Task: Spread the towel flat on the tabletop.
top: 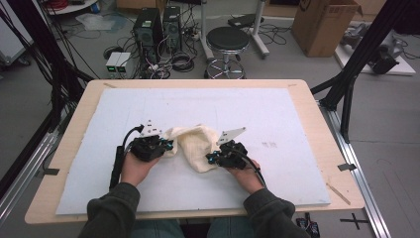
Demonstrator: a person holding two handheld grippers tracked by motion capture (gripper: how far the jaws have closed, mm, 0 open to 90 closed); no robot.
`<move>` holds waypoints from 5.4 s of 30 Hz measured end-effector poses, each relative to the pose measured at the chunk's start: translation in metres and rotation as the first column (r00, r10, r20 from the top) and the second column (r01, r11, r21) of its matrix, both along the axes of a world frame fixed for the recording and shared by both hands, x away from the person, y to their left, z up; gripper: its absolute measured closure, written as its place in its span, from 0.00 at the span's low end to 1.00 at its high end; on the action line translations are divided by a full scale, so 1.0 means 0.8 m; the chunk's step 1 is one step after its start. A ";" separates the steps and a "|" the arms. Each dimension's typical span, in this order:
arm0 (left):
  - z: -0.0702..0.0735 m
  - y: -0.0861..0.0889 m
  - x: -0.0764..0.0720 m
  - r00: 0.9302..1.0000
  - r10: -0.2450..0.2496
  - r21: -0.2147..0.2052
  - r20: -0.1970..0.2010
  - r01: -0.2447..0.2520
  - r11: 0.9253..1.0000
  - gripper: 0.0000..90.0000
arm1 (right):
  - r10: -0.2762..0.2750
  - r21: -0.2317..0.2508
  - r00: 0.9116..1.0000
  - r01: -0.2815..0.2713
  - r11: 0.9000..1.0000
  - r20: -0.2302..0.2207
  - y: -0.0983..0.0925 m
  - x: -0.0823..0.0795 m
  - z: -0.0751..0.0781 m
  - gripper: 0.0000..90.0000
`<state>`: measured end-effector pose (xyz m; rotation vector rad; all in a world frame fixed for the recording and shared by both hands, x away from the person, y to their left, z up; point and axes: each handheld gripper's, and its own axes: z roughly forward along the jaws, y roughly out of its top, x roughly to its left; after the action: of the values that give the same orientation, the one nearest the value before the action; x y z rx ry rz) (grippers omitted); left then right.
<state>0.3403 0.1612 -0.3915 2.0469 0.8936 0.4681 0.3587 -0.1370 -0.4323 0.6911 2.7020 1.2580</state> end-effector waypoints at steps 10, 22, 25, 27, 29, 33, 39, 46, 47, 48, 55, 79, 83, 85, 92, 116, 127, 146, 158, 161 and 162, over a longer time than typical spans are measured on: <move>0.034 0.052 -0.001 1.000 -0.015 0.002 -0.005 0.015 1.000 0.96 | -0.026 -0.001 0.999 0.026 1.000 0.029 -0.026 -0.003 0.017 0.99; -0.007 0.092 0.016 0.985 0.126 0.063 -0.118 -0.119 0.991 0.76 | 0.019 -0.018 1.000 -0.019 1.000 0.006 -0.006 0.001 0.003 0.73; 0.000 0.090 0.009 0.993 0.089 0.023 -0.083 -0.087 0.996 0.68 | -0.017 -0.030 1.000 0.018 0.999 0.012 -0.008 0.008 -0.001 0.73; 0.004 0.088 0.002 0.996 0.072 0.011 -0.060 -0.072 0.997 0.64 | -0.052 -0.031 0.999 0.052 0.998 0.014 -0.012 0.012 -0.001 0.74; 0.005 0.086 -0.001 0.996 0.072 0.014 -0.051 -0.072 0.997 0.60 | -0.094 -0.028 0.995 0.095 0.995 0.020 -0.018 0.019 -0.002 0.74; -0.001 0.085 -0.002 0.996 0.073 0.021 -0.057 -0.072 0.997 0.58 | -0.183 -0.032 0.983 0.183 0.983 0.017 -0.028 0.032 -0.007 0.68; -0.029 0.088 0.004 0.989 0.078 0.017 -0.127 -0.077 0.997 0.62 | -0.202 -0.063 0.978 0.205 0.977 0.049 -0.022 0.037 -0.011 0.80; -0.038 0.084 0.010 0.991 0.050 0.023 -0.123 -0.048 0.999 0.96 | -0.170 -0.124 0.984 0.176 0.976 0.056 -0.014 0.049 0.000 0.99; -0.036 0.083 0.014 0.992 0.057 0.025 -0.117 -0.054 0.998 0.96 | -0.175 -0.129 0.982 0.183 0.975 0.070 -0.014 0.050 0.003 0.99; -0.035 0.083 0.017 0.991 0.065 0.024 -0.116 -0.063 0.998 0.96 | -0.189 -0.121 0.979 0.197 0.973 0.074 -0.016 0.057 0.009 0.99; -0.021 0.086 0.054 0.978 0.186 -0.020 -0.095 -0.188 0.982 0.90 | -0.318 -0.133 0.940 0.334 0.933 0.127 -0.047 0.098 0.032 0.99; -0.023 0.048 0.036 0.995 0.069 -0.047 -0.072 -0.072 0.996 0.66 | 0.028 -0.033 0.999 -0.027 0.999 0.034 0.009 0.064 0.041 0.58; -0.022 0.043 0.031 0.997 0.037 -0.044 -0.068 -0.040 0.998 0.64 | 0.065 -0.087 0.997 -0.061 0.994 0.037 0.025 0.062 0.030 0.57; -0.020 0.040 0.027 0.998 0.021 -0.044 -0.064 -0.024 0.999 0.63 | 0.080 -0.115 0.996 -0.075 0.991 0.036 0.033 0.061 0.024 0.65; -0.023 0.043 0.011 0.999 0.005 -0.078 -0.041 -0.008 0.997 0.60 | 0.102 -0.170 0.995 -0.097 0.981 0.018 0.049 0.061 0.008 0.99; -0.019 0.068 -0.025 1.000 -0.010 -0.133 0.008 0.011 0.991 0.56 | 0.163 -0.028 0.984 -0.161 0.987 0.067 0.088 0.026 0.057 0.97; -0.019 0.072 -0.052 0.998 -0.050 -0.162 0.022 0.053 0.985 0.56 | 0.157 -0.092 0.987 -0.160 0.983 -0.041 0.137 0.019 0.036 0.97; -0.059 -0.002 -0.019 0.985 -0.119 0.039 -0.122 0.125 0.991 0.74 | 0.035 -0.053 0.999 -0.033 0.998 0.037 0.042 0.039 0.053 0.71; -0.059 0.000 -0.017 0.989 -0.100 0.058 -0.110 0.107 0.993 0.87 | -0.130 -0.154 0.991 0.134 0.979 0.033 -0.033 0.054 0.007 0.73; -0.059 0.001 -0.017 0.989 -0.098 0.058 -0.107 0.105 0.993 0.91 | -0.139 -0.159 0.990 0.142 0.977 0.031 -0.036 0.056 0.000 0.73; -0.059 0.001 -0.017 0.989 -0.096 0.059 -0.109 0.103 0.993 0.92 | -0.138 -0.158 0.990 0.141 0.977 0.030 -0.036 0.056 0.000 0.75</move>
<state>0.3267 0.1623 -0.4385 2.1812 0.8433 0.3403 0.4031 -0.1656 -0.4323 0.8274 2.6490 0.9984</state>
